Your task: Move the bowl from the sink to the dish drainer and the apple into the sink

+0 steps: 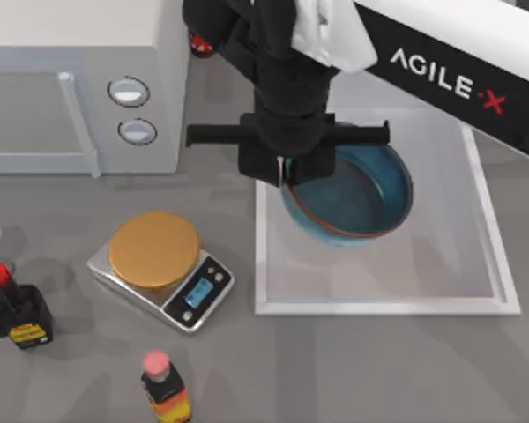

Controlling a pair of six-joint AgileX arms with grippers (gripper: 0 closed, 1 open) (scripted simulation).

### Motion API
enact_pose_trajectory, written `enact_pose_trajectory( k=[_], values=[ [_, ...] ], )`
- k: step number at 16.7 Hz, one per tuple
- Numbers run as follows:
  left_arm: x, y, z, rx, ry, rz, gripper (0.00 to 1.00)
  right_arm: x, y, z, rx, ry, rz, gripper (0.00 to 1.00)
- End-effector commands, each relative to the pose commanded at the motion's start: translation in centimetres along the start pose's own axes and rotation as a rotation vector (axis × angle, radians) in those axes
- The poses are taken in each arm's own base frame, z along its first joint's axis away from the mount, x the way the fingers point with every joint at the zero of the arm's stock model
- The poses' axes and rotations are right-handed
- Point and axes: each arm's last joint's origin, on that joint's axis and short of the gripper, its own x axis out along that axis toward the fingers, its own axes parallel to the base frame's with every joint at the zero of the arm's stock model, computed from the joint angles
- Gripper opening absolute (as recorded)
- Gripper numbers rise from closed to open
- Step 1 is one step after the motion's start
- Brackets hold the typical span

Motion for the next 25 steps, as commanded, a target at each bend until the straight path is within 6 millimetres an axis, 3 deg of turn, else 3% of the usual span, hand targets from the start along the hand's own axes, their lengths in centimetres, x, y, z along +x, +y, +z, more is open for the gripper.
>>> enact_pose_trajectory(
  k=[3,5,8,10,16,19,22,25],
  values=[
    [0.0,0.0,0.0,0.000,0.000,0.000,1.00,-7.2,-1.3,-5.6,0.002,-0.006,0.008,0.00],
    [0.0,0.0,0.0,0.000,0.000,0.000,1.00,-10.5,-2.8,-8.8,0.002,-0.005,0.008,0.00],
    [0.0,0.0,0.0,0.000,0.000,0.000,1.00,-12.9,-4.4,-12.0,-0.001,0.001,-0.001,0.00],
    [0.0,0.0,0.0,0.000,0.000,0.000,1.00,-13.3,-4.8,-12.6,-0.001,0.004,-0.005,0.00],
    [0.0,0.0,0.0,0.000,0.000,0.000,1.00,-13.2,-5.0,-12.1,0.007,0.002,0.004,0.00],
    [0.0,0.0,0.0,0.000,0.000,0.000,1.00,-12.8,-6.3,-9.8,0.041,-0.018,0.074,0.00],
    [0.0,0.0,0.0,0.000,0.000,0.000,1.00,-12.2,-9.5,-5.6,0.100,-0.103,0.204,0.00],
    [0.0,0.0,0.0,0.000,0.000,0.000,1.00,-12.2,-14.9,-0.8,0.157,-0.293,0.342,0.00]
  ],
)
